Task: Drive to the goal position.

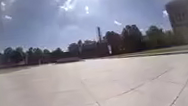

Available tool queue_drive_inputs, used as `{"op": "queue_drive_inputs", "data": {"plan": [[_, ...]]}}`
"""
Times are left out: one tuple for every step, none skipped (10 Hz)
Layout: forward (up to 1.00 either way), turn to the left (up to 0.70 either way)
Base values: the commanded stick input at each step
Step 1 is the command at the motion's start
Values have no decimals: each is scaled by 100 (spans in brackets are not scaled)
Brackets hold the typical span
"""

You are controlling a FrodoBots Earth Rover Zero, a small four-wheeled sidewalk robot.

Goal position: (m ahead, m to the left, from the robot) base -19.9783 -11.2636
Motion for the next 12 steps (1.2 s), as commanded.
{"op": "queue_drive_inputs", "data": {"plan": [[70, -32], [70, -32], [70, -32], [70, -32], [70, -32], [70, -32], [70, -32], [70, -32], [70, -32], [70, -32], [70, -32], [70, -32]]}}
